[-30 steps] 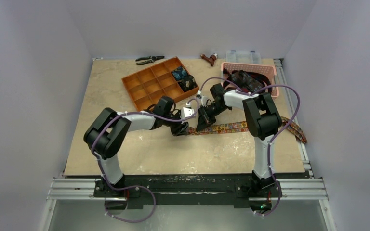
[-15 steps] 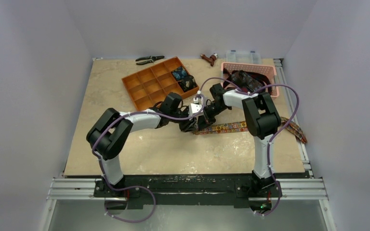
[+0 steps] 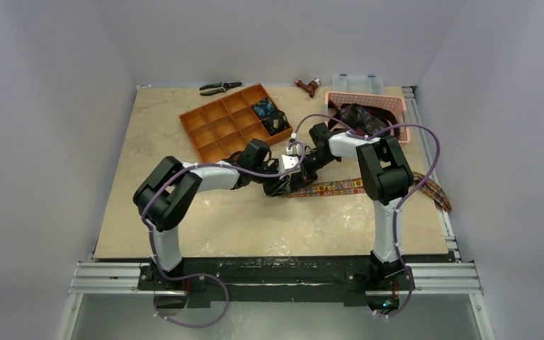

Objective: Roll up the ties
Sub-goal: Roll the tie at the center of the board.

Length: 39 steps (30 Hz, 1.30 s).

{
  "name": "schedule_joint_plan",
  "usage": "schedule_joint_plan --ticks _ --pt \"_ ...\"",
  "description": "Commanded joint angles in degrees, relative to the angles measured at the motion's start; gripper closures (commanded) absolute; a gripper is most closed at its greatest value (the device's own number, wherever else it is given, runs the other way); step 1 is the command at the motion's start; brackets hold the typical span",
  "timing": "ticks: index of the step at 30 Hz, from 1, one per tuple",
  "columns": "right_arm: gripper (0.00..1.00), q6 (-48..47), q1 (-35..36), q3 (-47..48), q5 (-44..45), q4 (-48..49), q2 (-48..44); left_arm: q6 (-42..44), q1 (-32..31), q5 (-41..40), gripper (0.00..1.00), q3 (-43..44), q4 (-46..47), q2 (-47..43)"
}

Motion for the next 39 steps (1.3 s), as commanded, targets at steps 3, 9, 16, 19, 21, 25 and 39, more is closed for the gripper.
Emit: schedule_joint_plan --ticks 3,9,16,19,21,25,39 --pt "0.9 -2.37 0.02 0.77 0.5 -0.23 -2.89 3.6 -0.23 -5.55 0.67 -0.51 -3.97 0.25" --pt "0.79 -2.97 -1.6 0.79 -2.06 -2.77 -4.94 4.51 -0.24 -6.38 0.68 0.1 -5.1 0.38" --pt "0.71 -0.97 -2.23 0.49 -5.55 -1.6 -5.74 4.25 -0.28 -6.62 0.68 1.71 -7.72 1.33" --pt "0.69 0.31 -1.73 0.97 -6.41 -0.65 -4.45 4.08 -0.39 -6.61 0.68 1.89 -7.72 1.43" --pt "0.68 0.57 -1.37 1.43 -6.61 -0.33 -3.54 3.99 -0.33 -6.7 0.68 2.01 -7.78 1.46" --pt "0.66 0.61 -0.68 2.27 -6.57 0.28 -1.83 3.99 -0.57 -7.0 0.68 2.44 -8.14 1.64" --pt "1.0 -1.22 -0.96 2.75 -4.12 -0.43 2.65 3.31 -0.89 -3.4 0.53 2.96 -8.55 1.61"
